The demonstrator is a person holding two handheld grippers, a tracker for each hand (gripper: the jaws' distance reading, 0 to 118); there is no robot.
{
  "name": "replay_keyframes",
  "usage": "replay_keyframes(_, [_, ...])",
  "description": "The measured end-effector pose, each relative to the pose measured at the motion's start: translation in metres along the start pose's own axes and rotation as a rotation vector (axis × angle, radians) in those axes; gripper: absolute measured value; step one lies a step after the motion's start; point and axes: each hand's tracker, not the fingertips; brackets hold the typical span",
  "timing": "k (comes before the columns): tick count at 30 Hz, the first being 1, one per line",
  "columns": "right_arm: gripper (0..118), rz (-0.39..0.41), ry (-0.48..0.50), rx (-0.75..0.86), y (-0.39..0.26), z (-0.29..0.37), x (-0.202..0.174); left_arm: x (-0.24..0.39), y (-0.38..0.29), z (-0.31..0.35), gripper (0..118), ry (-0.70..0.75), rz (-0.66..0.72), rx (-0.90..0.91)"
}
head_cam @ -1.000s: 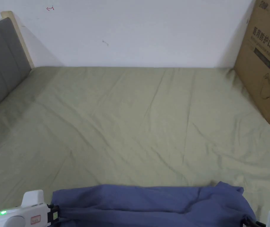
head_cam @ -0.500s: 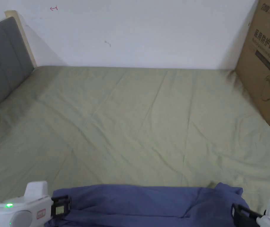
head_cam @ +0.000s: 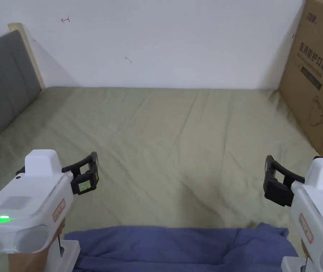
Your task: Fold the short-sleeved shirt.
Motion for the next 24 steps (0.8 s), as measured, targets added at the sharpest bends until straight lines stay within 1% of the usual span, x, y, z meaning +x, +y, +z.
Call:
replay_keyframes(1, [79, 0.004, -0.005, 0.006, 0.0, 0.0, -0.003, 0.004, -0.001, 0.001, 77, 0.004, -0.007, 0.009])
replay_keyframes(2, [77, 0.008, -0.01, 0.012, 0.0, 0.0, -0.006, 0.007, -0.002, 0.0, 70, 0.009, -0.013, 0.016])
replay_keyframes(3, [76, 0.011, -0.013, 0.014, 0.001, 0.001, -0.01, 0.01, -0.003, 0.0, 66, 0.009, -0.021, 0.024])
replay_keyframes(4, [76, 0.011, -0.015, 0.016, -0.001, 0.0, -0.01, 0.012, -0.005, 0.001, 66, 0.005, -0.023, 0.03])
replay_keyframes(5, [72, 0.012, -0.013, 0.018, -0.001, 0.001, -0.012, 0.015, -0.007, 0.002, 50, 0.002, -0.024, 0.037])
replay_keyframes(6, [65, 0.011, -0.009, 0.02, 0.0, 0.001, -0.013, 0.016, -0.008, 0.0, 35, 0.0, -0.022, 0.038])
replay_keyframes(7, [48, 0.012, -0.004, 0.023, 0.0, 0.002, -0.015, 0.017, -0.01, 0.0, 20, -0.004, -0.02, 0.036])
replay_keyframes(8, [31, 0.016, -0.004, 0.026, 0.0, 0.001, -0.015, 0.018, -0.012, 0.0, 15, -0.014, -0.02, 0.031])
replay_keyframes(9, [9, 0.029, -0.012, 0.032, -0.001, 0.0, -0.017, 0.019, -0.013, -0.001, 10, -0.023, -0.018, 0.018])
replay_keyframes(10, [1, 0.04, -0.019, 0.038, -0.001, 0.0, -0.018, 0.019, -0.014, -0.002, 0, -0.029, -0.015, 0.01])
replay_keyframes(12, [0, 0.033, 0.001, 0.034, -0.002, -0.003, -0.017, 0.016, -0.016, -0.001, 0, -0.045, 0.006, 0.001])
replay_keyframes(16, [0, 0.028, -0.001, 0.031, -0.002, -0.006, -0.018, 0.005, -0.019, -0.008, 0, -0.079, 0.056, -0.065])
replay_keyframes(19, [0, 0.029, 0.008, 0.023, -0.002, -0.008, -0.018, -0.019, -0.028, -0.027, 0, -0.157, 0.157, -0.248])
replay_keyframes(24, [0, 0.039, 0.012, 0.002, -0.005, -0.014, -0.021, -0.07, -0.07, -0.049, 0, -0.244, 0.353, -0.481])
